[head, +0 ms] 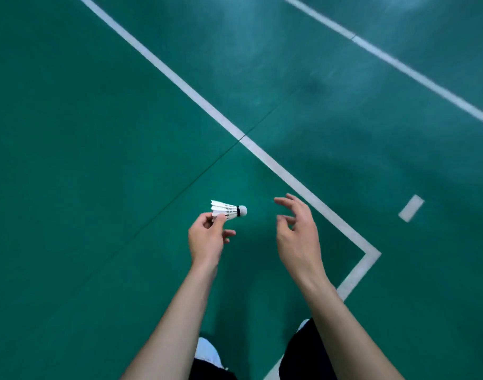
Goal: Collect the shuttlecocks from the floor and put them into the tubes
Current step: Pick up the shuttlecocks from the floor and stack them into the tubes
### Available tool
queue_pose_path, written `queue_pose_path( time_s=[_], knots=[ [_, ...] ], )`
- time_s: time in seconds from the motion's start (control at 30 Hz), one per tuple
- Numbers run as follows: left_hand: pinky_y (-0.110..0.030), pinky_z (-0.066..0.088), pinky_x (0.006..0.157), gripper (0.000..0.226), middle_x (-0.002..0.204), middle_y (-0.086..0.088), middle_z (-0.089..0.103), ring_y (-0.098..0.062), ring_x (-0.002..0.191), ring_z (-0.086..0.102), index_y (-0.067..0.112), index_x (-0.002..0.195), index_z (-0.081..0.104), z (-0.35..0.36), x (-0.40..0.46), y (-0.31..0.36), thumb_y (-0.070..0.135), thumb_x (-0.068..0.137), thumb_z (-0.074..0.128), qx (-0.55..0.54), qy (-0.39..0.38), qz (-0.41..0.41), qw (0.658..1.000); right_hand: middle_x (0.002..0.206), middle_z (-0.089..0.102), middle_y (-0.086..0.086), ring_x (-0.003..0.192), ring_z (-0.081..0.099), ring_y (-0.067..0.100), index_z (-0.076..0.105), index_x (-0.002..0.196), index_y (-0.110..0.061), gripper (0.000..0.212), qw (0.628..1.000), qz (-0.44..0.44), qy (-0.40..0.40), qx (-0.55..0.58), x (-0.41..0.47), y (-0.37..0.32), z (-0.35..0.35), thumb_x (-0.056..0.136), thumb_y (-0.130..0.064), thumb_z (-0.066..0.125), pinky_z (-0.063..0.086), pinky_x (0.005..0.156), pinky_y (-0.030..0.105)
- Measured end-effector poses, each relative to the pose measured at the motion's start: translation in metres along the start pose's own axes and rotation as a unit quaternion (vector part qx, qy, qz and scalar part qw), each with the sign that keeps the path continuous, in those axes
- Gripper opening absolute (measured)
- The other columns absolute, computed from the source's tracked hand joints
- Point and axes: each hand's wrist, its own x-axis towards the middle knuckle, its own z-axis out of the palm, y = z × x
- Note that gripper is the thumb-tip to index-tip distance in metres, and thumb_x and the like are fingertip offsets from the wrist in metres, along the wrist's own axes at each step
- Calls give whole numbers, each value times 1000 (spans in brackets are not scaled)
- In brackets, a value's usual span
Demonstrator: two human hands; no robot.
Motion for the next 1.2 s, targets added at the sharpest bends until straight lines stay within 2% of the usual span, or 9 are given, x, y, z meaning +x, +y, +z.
queue_pose_path(
  time_s=[0.23, 0.43, 0.53, 0.63, 0.73, 0.87, 0.97, 1.07, 1.2],
  knots=[
    [-27, 58, 59, 10, 95, -14, 77, -31, 77, 77, 3, 101, 60, 62, -215, 297, 4, 98, 50, -34, -129, 87, 987, 138, 52, -14, 104, 68, 15, 67, 119, -27, 34, 996, 6, 58, 67, -75, -229, -203, 101, -5, 51, 54, 91, 34],
    [-25, 59, 74, 25, 104, -14, 77, -29, 91, 76, -4, 118, 60, 167, -332, 402, 1, 94, 63, -53, -285, 124, 949, 135, 55, -10, 110, 67, 15, 69, 119, -24, 33, 984, -61, 150, 68, -86, -286, -369, 99, -5, 51, 53, 97, 33],
    [-26, 60, 80, 34, 108, -15, 76, -24, 97, 74, -4, 118, 64, 235, -378, 439, -6, 84, 73, -32, -343, 169, 924, 120, 66, -1, 97, 68, 12, 69, 113, -28, 38, 969, -30, 226, 98, -87, -278, -444, 98, -1, 48, 51, 75, 27],
    [-28, 61, 80, 19, 102, -12, 77, -24, 91, 74, 1, 107, 70, 305, -418, 462, -4, 89, 70, -4, -426, 208, 880, 110, 68, 0, 78, 66, 6, 68, 108, -33, 37, 940, 7, 312, 137, -92, -264, -510, 99, -4, 47, 43, 58, 15],
    [-25, 60, 62, 12, 86, -5, 78, -22, 66, 73, 7, 99, 76, 360, -439, 473, 1, 92, 68, 57, -480, 241, 842, 110, 68, -4, 78, 65, 5, 68, 108, -33, 32, 921, 24, 364, 135, -86, -257, -558, 100, -8, 50, 44, 62, 15],
    [-16, 32, 37, 22, 46, 2, 52, -14, 34, 45, 36, 88, 80, 432, -449, 484, 15, 90, 75, 165, -502, 358, 769, 116, 68, -11, 72, 60, 0, 66, 113, -35, 25, 906, 33, 407, 108, -70, -247, -616, 101, -17, 54, 47, 66, 18],
    [-17, 24, 40, 27, 46, 8, 36, -15, 41, 29, 46, 81, 76, 496, -464, 507, 21, 90, 74, 197, -559, 400, 699, 114, 70, -16, 71, 60, -2, 67, 113, -36, 22, 886, 61, 454, 80, -59, -239, -657, 101, -20, 57, 45, 65, 16],
    [-22, 22, 42, 22, 49, 10, 39, -14, 44, 26, 46, 84, 73, 556, -479, 526, 25, 93, 72, 230, -601, 442, 625, 101, 73, -17, 79, 65, -2, 69, 106, -39, 17, 863, 119, 487, 65, -54, -229, -689, 101, -25, 59, 51, 71, 20],
    [-21, 21, 41, 19, 51, 8, 40, -13, 45, 24, 41, 85, 73, 637, -501, 532, 26, 95, 68, 239, -637, 447, 581, 91, 73, -21, 81, 67, -1, 69, 98, -42, 16, 823, 167, 534, 100, -46, -212, -721, 100, -27, 63, 52, 70, 18]
  ],
)
